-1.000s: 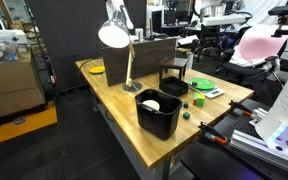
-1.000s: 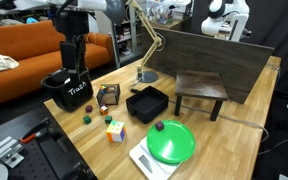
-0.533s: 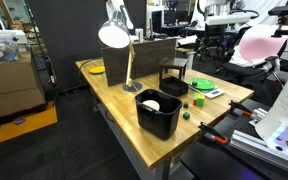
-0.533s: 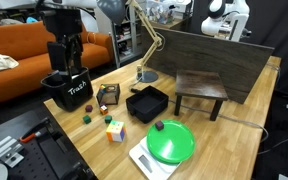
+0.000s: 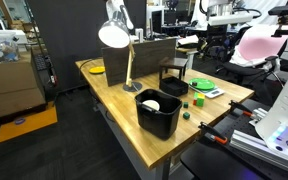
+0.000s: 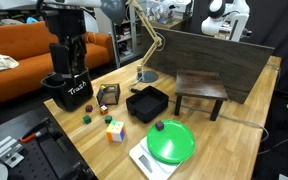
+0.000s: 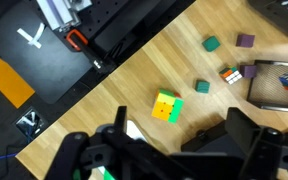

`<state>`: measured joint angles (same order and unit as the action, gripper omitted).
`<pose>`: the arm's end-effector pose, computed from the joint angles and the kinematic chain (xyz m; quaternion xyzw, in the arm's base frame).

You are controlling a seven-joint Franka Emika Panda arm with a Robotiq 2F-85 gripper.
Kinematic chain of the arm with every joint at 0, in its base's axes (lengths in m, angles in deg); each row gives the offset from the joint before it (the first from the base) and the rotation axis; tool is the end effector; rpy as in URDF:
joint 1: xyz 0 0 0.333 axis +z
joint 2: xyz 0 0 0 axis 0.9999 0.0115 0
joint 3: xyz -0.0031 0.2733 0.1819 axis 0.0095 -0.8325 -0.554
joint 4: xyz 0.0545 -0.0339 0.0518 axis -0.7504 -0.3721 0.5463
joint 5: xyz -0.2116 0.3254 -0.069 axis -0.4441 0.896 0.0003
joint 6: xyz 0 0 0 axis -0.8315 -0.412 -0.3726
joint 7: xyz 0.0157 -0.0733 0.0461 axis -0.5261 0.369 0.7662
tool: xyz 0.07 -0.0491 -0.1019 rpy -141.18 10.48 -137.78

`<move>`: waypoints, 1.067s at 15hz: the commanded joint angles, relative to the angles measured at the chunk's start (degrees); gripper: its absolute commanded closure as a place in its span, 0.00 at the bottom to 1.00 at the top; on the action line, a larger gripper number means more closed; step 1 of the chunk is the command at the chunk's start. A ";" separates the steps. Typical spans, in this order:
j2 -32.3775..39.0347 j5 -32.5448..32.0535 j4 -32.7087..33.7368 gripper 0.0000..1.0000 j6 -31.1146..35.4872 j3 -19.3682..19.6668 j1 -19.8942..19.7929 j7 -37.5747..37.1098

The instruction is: Switch on the digital scale

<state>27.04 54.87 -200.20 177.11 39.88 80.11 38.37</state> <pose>0.3263 -0.0474 0.3341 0.9348 -0.3482 -0.0672 0.0203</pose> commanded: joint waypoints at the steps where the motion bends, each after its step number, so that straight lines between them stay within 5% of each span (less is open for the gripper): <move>1: 1.71 -9.76 0.70 0.00 0.33 1.03 -6.52 2.42; 5: 3.43 -18.84 1.48 0.00 2.46 5.17 -12.86 3.27; 16: 4.37 -18.32 2.24 0.00 3.55 6.08 -12.74 3.58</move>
<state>29.74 36.94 -199.31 179.07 45.31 67.62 41.28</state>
